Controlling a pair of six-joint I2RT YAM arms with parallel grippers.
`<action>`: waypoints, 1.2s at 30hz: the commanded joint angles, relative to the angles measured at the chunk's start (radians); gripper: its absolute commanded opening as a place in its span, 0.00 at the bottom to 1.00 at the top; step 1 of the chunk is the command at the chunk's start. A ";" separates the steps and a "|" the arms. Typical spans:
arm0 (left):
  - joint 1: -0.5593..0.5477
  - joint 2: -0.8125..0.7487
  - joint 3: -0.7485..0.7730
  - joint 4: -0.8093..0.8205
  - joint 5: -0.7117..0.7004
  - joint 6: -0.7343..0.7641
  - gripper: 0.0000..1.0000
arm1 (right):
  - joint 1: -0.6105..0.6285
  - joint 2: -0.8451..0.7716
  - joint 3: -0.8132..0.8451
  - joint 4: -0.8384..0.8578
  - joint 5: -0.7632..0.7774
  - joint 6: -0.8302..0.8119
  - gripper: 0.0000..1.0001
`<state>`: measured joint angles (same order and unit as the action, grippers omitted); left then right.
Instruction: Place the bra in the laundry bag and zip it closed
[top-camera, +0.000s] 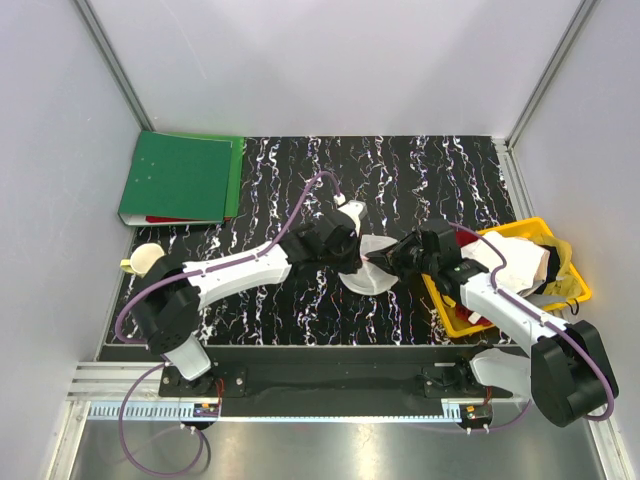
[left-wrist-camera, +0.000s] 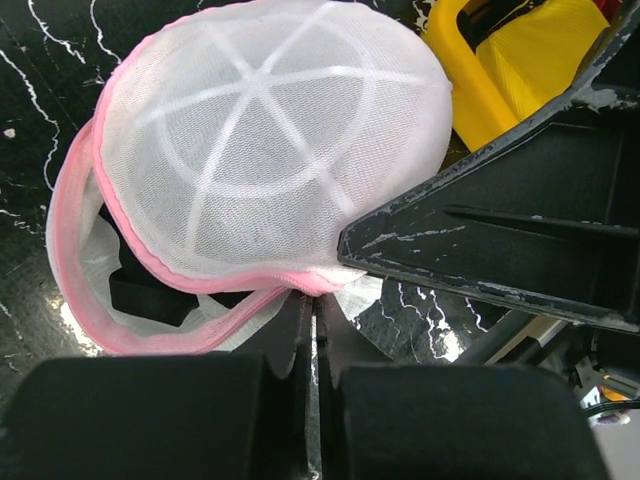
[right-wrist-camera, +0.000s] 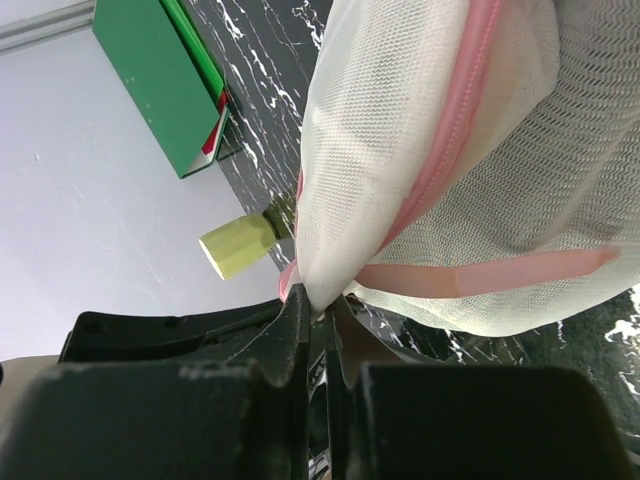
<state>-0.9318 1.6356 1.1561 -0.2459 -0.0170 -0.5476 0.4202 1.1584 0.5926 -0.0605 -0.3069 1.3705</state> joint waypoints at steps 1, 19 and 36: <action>0.007 -0.025 0.007 -0.062 -0.115 0.049 0.00 | 0.008 -0.039 -0.007 0.024 0.022 -0.054 0.00; 0.044 -0.250 -0.111 -0.081 -0.052 0.086 0.00 | -0.070 0.310 0.437 -0.159 -0.238 -0.510 0.03; 0.031 -0.033 0.054 0.028 0.124 0.035 0.00 | -0.049 0.061 0.233 -0.294 -0.006 -0.435 0.63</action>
<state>-0.8902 1.5890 1.1572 -0.2768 0.0505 -0.5022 0.3553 1.2793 0.8551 -0.3748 -0.3614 0.8574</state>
